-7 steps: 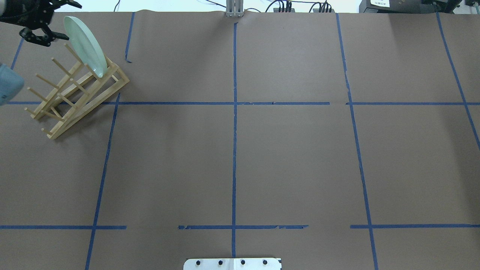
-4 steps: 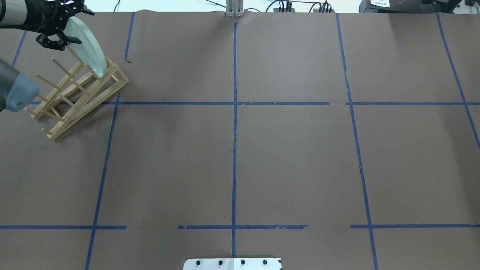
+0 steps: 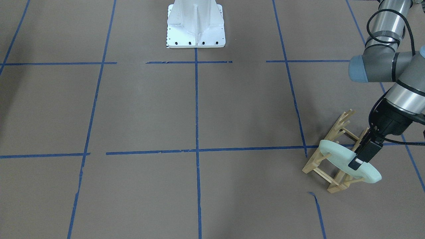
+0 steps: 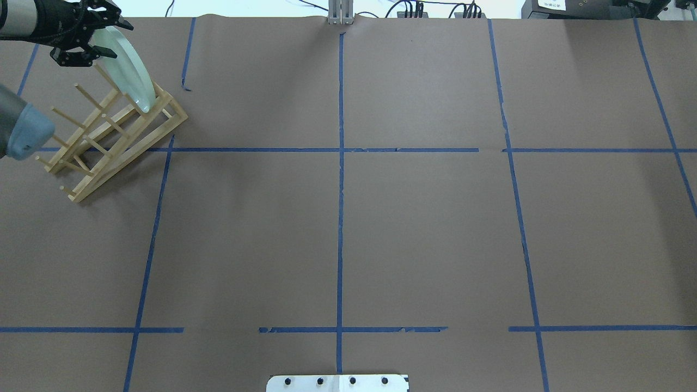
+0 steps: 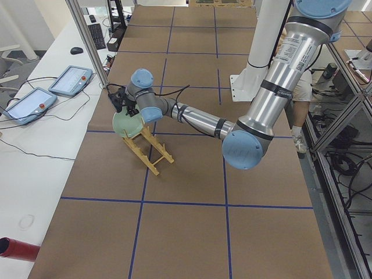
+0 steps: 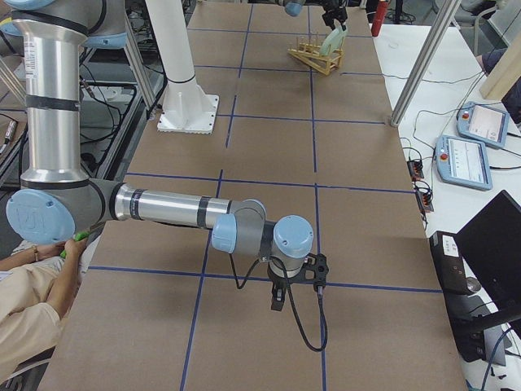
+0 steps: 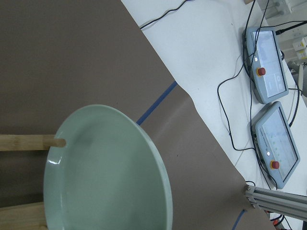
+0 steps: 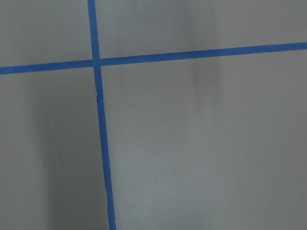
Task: Place plate on table
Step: 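Reach the left gripper to the pale green plate's rim and grasp it, then lift the plate up out of the wooden rack with the left gripper, then swing the plate down flat onto the table beside the rack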
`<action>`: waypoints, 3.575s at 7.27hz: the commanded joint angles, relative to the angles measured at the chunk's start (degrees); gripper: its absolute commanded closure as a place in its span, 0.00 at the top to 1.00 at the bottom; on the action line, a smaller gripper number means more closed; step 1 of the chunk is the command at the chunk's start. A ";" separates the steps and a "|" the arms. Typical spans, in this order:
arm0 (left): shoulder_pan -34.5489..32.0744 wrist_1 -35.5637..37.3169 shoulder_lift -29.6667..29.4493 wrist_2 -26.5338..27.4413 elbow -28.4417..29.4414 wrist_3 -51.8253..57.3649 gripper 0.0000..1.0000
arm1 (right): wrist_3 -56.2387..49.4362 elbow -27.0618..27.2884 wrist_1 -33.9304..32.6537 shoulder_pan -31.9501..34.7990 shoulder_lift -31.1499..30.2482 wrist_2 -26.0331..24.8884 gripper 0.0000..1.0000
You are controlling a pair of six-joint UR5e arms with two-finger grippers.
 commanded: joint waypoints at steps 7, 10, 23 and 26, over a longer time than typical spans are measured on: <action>-3.42 4.37 -0.13 -0.77 -8.93 -0.49 0.00 | 0.00 0.00 0.00 0.00 0.00 0.00 1.00; -5.71 9.07 -0.83 -0.68 -18.62 -0.58 0.00 | 0.00 0.00 0.00 0.00 0.00 0.00 1.00; 23.99 63.96 -26.75 9.10 2.72 5.39 0.00 | 0.00 0.00 0.00 0.00 0.00 0.00 1.00; 26.78 72.70 -30.97 5.49 5.86 5.48 0.00 | 0.00 0.00 0.00 0.00 0.00 0.00 1.00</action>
